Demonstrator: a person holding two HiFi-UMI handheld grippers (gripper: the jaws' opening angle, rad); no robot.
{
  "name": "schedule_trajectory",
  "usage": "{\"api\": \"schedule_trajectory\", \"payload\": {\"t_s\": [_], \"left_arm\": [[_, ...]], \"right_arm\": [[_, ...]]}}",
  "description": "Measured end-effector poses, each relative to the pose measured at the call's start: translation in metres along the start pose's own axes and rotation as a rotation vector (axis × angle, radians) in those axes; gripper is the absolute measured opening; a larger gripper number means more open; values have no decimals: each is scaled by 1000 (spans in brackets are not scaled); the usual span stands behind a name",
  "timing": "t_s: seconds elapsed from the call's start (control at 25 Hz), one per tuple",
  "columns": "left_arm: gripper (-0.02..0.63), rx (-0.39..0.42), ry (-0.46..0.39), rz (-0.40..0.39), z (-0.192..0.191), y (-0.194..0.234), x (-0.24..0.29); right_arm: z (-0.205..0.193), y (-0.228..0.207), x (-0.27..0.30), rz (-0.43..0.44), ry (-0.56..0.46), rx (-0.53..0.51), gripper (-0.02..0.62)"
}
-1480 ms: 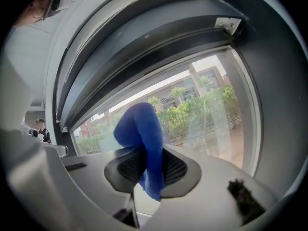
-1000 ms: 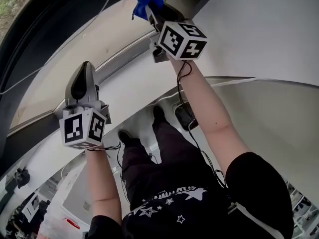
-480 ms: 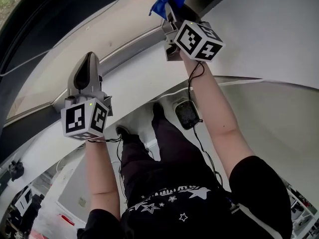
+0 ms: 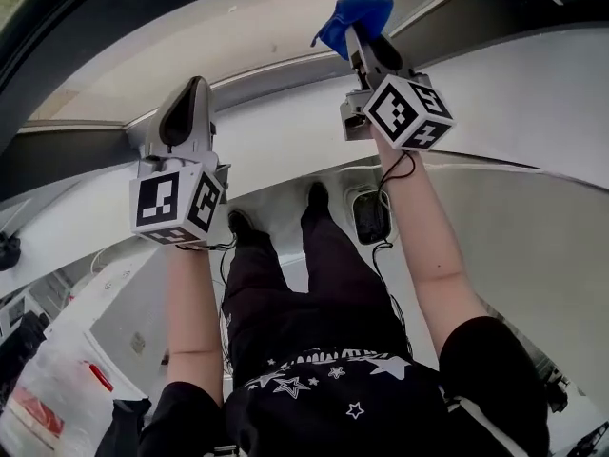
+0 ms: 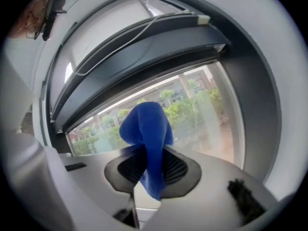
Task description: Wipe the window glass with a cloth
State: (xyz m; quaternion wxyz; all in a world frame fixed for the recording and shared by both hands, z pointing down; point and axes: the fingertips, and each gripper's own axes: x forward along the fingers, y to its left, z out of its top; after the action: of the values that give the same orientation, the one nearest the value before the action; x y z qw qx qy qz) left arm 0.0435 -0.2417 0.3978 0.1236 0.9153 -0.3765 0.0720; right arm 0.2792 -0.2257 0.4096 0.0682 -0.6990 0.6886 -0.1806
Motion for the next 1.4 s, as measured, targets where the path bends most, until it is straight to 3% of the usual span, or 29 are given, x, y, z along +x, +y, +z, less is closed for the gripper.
{"api": "schedule_trajectory", "payload": {"t_s": [0.32, 0.76, 1.08, 1.4], "left_arm": [[8, -19, 0, 135, -10, 94, -88], [8, -87, -20, 332, -30, 218, -202], [8, -122, -32, 385, -39, 267, -242], [8, -130, -27, 368, -44, 279, -249]], "right_arm": [[-91, 192, 39, 327, 163, -55, 72], [-187, 385, 93, 570, 268, -114, 72], [-229, 462, 133, 625, 295, -178, 73], [-240, 451, 151, 531, 296, -169, 74]]}}
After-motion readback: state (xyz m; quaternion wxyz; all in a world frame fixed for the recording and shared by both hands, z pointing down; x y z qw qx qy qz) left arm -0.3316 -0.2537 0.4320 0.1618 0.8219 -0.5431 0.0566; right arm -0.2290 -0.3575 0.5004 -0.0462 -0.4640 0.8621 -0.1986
